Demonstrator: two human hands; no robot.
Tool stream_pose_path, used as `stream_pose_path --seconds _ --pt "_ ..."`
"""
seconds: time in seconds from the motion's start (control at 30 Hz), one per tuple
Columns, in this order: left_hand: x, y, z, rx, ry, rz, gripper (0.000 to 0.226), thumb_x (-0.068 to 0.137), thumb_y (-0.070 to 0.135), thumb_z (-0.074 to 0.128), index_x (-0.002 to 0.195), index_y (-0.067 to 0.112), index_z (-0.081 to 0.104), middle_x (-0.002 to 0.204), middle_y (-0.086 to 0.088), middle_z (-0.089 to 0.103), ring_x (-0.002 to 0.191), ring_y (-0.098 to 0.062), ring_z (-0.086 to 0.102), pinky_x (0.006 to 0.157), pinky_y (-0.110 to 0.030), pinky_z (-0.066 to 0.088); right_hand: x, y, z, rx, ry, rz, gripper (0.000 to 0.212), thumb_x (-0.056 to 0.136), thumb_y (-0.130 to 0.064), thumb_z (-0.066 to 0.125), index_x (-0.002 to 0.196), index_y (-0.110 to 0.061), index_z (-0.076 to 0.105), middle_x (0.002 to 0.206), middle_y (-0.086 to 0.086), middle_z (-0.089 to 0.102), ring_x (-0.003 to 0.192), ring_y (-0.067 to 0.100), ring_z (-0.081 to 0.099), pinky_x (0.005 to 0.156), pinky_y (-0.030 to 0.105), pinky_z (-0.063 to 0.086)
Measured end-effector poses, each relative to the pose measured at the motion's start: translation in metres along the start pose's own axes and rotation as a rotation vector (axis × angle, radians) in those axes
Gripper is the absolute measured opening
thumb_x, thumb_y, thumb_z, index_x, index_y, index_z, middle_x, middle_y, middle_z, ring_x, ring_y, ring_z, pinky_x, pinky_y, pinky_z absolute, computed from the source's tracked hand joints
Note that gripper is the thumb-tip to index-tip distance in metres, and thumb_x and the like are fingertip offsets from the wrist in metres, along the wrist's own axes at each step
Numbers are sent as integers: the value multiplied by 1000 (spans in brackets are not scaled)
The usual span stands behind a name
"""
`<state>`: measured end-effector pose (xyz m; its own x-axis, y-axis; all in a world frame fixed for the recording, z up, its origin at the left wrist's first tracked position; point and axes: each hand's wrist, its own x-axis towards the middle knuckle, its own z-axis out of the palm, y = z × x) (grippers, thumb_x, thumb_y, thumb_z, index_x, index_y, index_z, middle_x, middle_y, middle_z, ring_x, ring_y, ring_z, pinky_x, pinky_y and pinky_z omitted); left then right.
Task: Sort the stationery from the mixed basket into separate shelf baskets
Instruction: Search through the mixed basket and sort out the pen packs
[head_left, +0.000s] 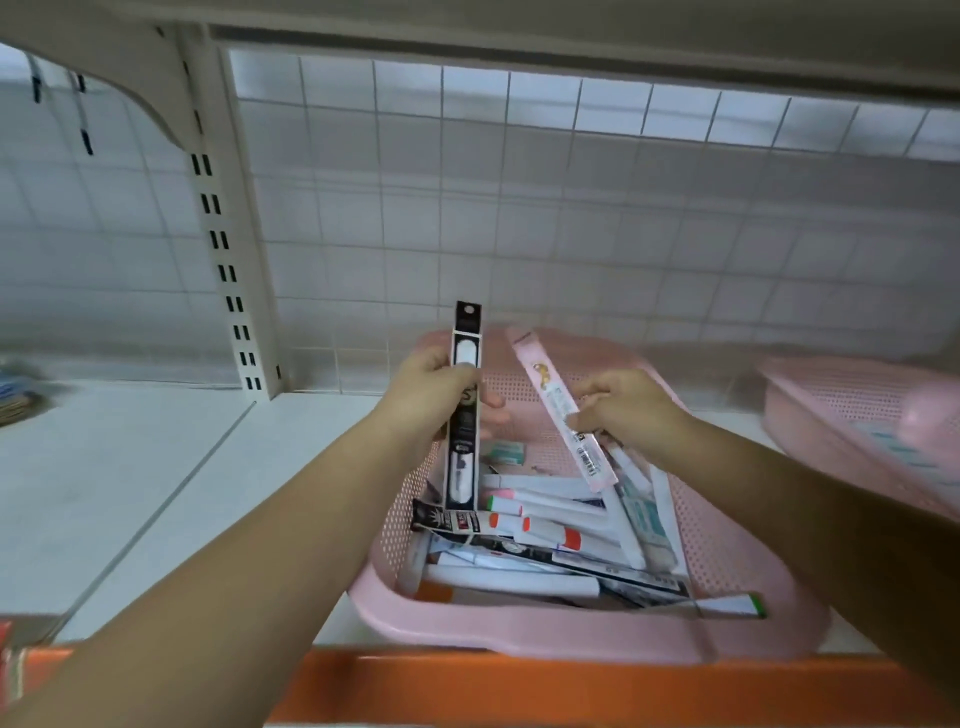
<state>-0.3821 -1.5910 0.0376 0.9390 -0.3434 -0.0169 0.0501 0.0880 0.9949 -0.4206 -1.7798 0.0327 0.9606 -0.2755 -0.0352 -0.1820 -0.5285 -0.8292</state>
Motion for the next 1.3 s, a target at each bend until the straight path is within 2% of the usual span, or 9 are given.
stream_pose_path --seconds 0.13,0.33,0.53,0.63,0.7,0.83,0.93,1.03,1.3 --pt "1 1 2 -90 32 -8 12 98 4 35 95 13 42 63 -9 69 52 -22 67 59 -38 54 -18 -17 7 278 48 -38 11 79 0 67 87 -7 69 87 10 72 83 29 68 79 40 57" --pt "3 -2 1 -165 -34 -25 15 99 11 41 95 11 56 88 -7 65 71 -20 63 58 -33 57 -47 -32 44 -198 124 -414 25 84 -11 63 70 -27 49 62 -3 49 55 12 44 57 25 41" --pt "-4 -2 1 -99 -127 -5 18 98 11 43 91 3 57 79 -7 67 56 -15 62 53 -26 56 -49 -24 48 -617 115 -676 9 94 -15 45 95 -9 52 67 -6 36 68 19 43 55 28 29" --pt "-5 -1 1 -111 -115 -18 18 97 9 44 100 -1 58 86 -9 68 55 -15 64 52 -25 55 -49 -24 47 -641 100 -750 15 95 -16 46 92 -7 57 86 4 56 79 24 54 67 30 39" --pt "-5 1 2 -132 -74 -18 14 97 6 44 94 1 56 73 -5 71 55 -13 66 52 -25 55 -47 -23 46 -610 66 -772 21 94 -13 47 105 -6 64 98 2 62 87 21 58 76 28 44" --pt "2 1 -2 -250 155 71 13 97 1 38 103 -1 49 68 -9 65 52 -14 66 53 -28 54 -46 -21 42 -450 54 -671 18 89 -7 50 90 -7 68 71 -15 50 63 1 45 62 18 35" --pt "7 -1 -8 -376 293 116 16 100 5 33 91 7 46 64 -5 50 40 -10 53 53 -26 43 -53 -18 44 -401 -268 -557 12 86 -15 60 89 -9 70 76 -11 54 69 1 50 66 11 42" --pt "6 0 -8 -416 329 117 23 100 6 30 84 12 44 59 -1 42 38 -8 41 47 -22 38 -57 -15 54 -537 -490 -518 34 80 -40 67 106 -17 68 91 -9 51 87 7 51 81 25 45" --pt "3 2 -8 -258 224 131 23 100 14 35 82 12 50 47 5 35 37 -6 28 43 -20 31 -60 -18 63 -690 -412 -702 21 80 -22 63 95 -11 73 87 -1 58 83 15 54 79 34 47"
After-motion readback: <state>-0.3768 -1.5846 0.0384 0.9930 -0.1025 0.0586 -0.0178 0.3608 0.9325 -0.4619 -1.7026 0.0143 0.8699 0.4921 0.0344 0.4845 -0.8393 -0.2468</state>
